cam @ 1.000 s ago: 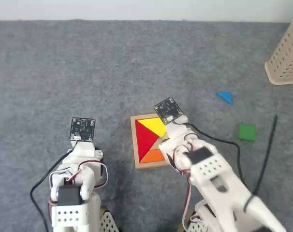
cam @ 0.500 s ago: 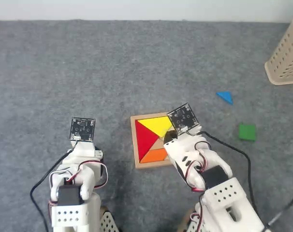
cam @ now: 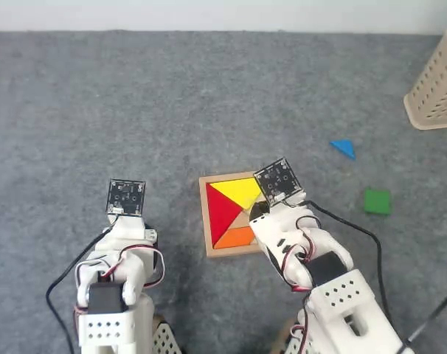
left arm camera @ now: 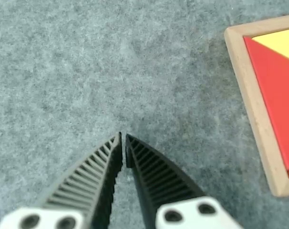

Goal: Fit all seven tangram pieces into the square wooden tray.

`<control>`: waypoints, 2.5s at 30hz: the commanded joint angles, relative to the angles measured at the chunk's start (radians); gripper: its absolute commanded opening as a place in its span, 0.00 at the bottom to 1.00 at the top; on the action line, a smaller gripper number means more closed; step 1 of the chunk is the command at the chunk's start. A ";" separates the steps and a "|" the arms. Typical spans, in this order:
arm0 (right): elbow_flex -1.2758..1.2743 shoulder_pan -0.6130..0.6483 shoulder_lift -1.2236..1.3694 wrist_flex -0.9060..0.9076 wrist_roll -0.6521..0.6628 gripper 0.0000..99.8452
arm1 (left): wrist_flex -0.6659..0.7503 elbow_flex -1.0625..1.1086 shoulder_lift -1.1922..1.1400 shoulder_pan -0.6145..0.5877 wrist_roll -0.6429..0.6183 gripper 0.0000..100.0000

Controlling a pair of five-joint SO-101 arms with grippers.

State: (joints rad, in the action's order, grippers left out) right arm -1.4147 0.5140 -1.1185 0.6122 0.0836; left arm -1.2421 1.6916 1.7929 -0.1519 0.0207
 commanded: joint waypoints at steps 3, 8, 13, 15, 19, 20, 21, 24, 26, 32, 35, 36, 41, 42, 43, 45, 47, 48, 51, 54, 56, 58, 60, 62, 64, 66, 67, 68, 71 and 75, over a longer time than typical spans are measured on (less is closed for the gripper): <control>0.017 -0.024 0.008 0.002 0.020 0.01 | -0.006 -0.005 0.006 -0.002 -0.006 0.01; 0.017 -0.025 0.012 0.007 0.115 0.01 | -0.006 -0.005 0.006 -0.002 -0.006 0.01; 0.052 -0.051 0.015 0.054 0.126 0.01 | -0.006 -0.005 0.006 -0.002 -0.006 0.01; 0.135 -0.104 0.015 0.163 0.129 0.01 | -0.006 -0.005 0.006 -0.002 -0.006 0.01; 0.377 -0.315 0.016 0.400 0.204 0.01 | -0.006 -0.005 0.006 -0.002 -0.006 0.01; 0.425 -0.367 0.021 0.449 0.224 0.03 | -0.006 -0.005 0.006 -0.002 -0.006 0.01; 0.463 -0.409 0.035 0.492 0.242 0.05 | -0.006 -0.005 0.006 -0.002 -0.006 0.01; 0.551 -0.479 0.130 0.616 0.351 0.13 | -0.006 -0.005 0.006 -0.002 -0.006 0.01; 0.585 -0.530 0.216 0.674 0.408 0.17 | -0.006 -0.005 0.006 -0.002 -0.006 0.01; 0.692 -0.763 0.460 0.699 0.494 0.17 | -0.006 -0.005 0.006 -0.002 -0.006 0.01; 0.752 -0.806 0.550 0.699 0.568 0.17 | -0.006 -0.005 0.006 -0.002 -0.006 0.01; 0.773 -0.811 0.581 0.699 0.598 0.17 | -0.006 -0.005 0.006 -0.002 -0.006 0.01; 0.855 -0.812 0.704 0.691 0.631 0.23 | -0.006 -0.005 0.006 -0.002 -0.006 0.01; 0.870 -0.812 0.723 0.690 0.628 0.25 | -0.006 -0.005 0.006 -0.002 -0.006 0.01; 0.878 -0.812 0.743 0.688 0.624 0.26 | -0.006 -0.005 0.006 -0.002 -0.006 0.01; 0.887 -0.806 0.780 0.680 0.606 0.28 | -0.006 -0.005 0.006 -0.002 -0.006 0.01; 0.902 -0.816 0.808 0.634 0.543 0.28 | -0.006 -0.005 0.006 -0.002 -0.006 0.01; 0.913 -0.829 0.825 0.615 0.517 0.28 | -0.006 -0.005 0.006 -0.002 -0.006 0.01; 0.921 -0.843 0.862 0.581 0.466 0.28 | -0.006 -0.005 0.006 -0.003 -0.006 0.01; 0.916 -0.831 0.905 0.547 0.456 0.28 | -0.006 -0.005 0.006 -0.003 -0.006 0.01; 0.916 -0.829 0.935 0.504 0.459 0.28 | -0.006 -0.005 0.006 -0.002 -0.006 0.01; 0.916 -0.825 0.974 0.486 0.474 0.28 | -0.006 -0.005 0.006 -0.002 -0.006 0.01; 0.924 -0.819 1.012 0.470 0.466 0.28 | -0.006 -0.005 0.006 -0.002 -0.006 0.01; 0.924 -0.806 1.040 0.427 0.450 0.28 | -0.006 -0.005 0.006 -0.002 -0.006 0.01; 0.924 -0.788 1.067 0.397 0.423 0.28 | -0.006 -0.005 0.006 -0.002 -0.006 0.01; 0.924 -0.762 1.084 0.387 0.413 0.28 | -0.006 -0.005 0.006 -0.002 -0.006 0.01; 0.924 -0.748 1.087 0.383 0.408 0.28 | -0.006 -0.005 0.006 -0.002 -0.006 0.01; 0.924 -0.731 1.087 0.377 0.407 0.28 | -0.006 -0.005 0.006 -0.002 -0.006 0.01; 0.930 -0.705 1.095 0.369 0.407 0.28 | -0.006 -0.005 0.006 -0.002 -0.006 0.01; 0.961 -0.763 1.122 0.337 0.396 0.28 | -0.006 -0.005 0.006 -0.002 -0.006 0.01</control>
State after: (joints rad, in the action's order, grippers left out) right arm -0.5401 -0.2087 -0.0061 0.9958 0.5010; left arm -1.2421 1.6916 1.7929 -0.1519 0.0207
